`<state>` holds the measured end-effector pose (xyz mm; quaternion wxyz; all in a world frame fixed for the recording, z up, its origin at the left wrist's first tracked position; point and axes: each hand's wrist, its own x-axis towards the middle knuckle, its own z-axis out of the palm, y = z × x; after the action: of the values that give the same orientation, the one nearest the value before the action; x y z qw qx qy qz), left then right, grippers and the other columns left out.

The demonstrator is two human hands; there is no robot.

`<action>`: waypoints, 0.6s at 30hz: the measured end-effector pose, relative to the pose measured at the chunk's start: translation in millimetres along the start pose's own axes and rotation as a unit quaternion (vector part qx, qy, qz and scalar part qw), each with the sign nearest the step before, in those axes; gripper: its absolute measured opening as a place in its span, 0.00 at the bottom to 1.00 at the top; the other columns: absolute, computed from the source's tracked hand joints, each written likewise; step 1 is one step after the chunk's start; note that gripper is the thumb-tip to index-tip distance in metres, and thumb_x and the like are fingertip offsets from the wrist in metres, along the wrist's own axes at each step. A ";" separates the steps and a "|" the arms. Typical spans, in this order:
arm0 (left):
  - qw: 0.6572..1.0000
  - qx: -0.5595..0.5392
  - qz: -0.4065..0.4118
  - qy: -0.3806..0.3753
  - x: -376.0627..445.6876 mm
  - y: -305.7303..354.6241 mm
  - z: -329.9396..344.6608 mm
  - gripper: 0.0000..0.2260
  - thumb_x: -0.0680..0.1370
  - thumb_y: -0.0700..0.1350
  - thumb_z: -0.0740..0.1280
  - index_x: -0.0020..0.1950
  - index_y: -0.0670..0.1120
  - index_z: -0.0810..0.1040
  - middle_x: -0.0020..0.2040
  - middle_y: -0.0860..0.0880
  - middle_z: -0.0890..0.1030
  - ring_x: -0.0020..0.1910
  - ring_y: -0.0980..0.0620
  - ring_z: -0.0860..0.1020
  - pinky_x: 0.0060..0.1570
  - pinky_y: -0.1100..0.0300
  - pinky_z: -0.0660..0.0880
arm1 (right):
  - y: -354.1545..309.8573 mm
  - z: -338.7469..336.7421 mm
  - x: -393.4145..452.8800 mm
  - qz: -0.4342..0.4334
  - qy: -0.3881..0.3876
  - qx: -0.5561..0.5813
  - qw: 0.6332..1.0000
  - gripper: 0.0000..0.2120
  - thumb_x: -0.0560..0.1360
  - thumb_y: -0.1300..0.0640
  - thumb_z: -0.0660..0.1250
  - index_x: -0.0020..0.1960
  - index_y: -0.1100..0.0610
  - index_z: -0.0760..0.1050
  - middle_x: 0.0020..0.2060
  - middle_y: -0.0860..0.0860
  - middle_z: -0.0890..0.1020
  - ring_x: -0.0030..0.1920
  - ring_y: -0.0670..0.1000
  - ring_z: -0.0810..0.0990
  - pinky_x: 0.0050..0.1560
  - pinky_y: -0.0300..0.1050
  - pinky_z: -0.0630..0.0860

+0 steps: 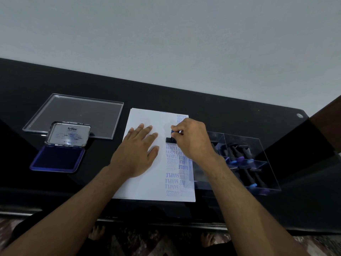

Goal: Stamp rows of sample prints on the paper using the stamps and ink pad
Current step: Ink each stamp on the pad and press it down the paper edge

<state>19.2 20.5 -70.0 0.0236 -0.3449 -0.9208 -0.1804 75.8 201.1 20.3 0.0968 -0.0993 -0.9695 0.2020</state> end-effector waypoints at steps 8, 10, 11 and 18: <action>1.000 0.001 -0.004 0.001 0.1 -0.1 0.1 0.27 0.82 0.61 0.49 0.78 0.51 0.66 0.81 0.49 0.61 0.81 0.49 0.52 0.78 0.51 0.46 | -0.4 2.2 1.6 0.016 -0.001 0.008 1.000 0.09 0.77 0.59 0.70 0.56 0.56 0.84 0.54 0.50 0.84 0.48 0.47 0.82 0.50 0.32 0.73; 1.000 0.000 -0.003 0.001 -0.1 -0.2 -0.1 0.27 0.82 0.60 0.49 0.78 0.51 0.66 0.81 0.49 0.61 0.81 0.49 0.52 0.78 0.51 0.46 | 0.0 2.4 1.7 0.017 -0.001 0.010 1.000 0.09 0.77 0.59 0.69 0.56 0.56 0.83 0.54 0.50 0.84 0.48 0.46 0.82 0.51 0.33 0.73; 1.000 -0.001 -0.002 0.000 -0.3 -0.2 -0.1 0.27 0.82 0.60 0.49 0.78 0.51 0.66 0.81 0.49 0.61 0.81 0.49 0.52 0.78 0.51 0.46 | 0.1 2.4 1.5 0.017 -0.001 0.011 1.000 0.09 0.77 0.59 0.69 0.56 0.57 0.83 0.54 0.50 0.84 0.48 0.46 0.82 0.51 0.33 0.73; 1.000 -0.001 -0.002 0.001 0.3 -0.7 0.6 0.28 0.81 0.61 0.48 0.78 0.51 0.66 0.80 0.49 0.61 0.81 0.48 0.53 0.79 0.50 0.48 | 2.7 3.9 2.4 0.023 0.000 0.021 1.000 0.09 0.76 0.60 0.71 0.55 0.56 0.84 0.53 0.48 0.84 0.46 0.44 0.82 0.45 0.26 0.68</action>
<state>18.6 20.5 -70.8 0.0235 -0.3428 -0.9215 -0.1812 73.0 202.6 16.0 0.0947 -0.1196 -0.9624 0.2247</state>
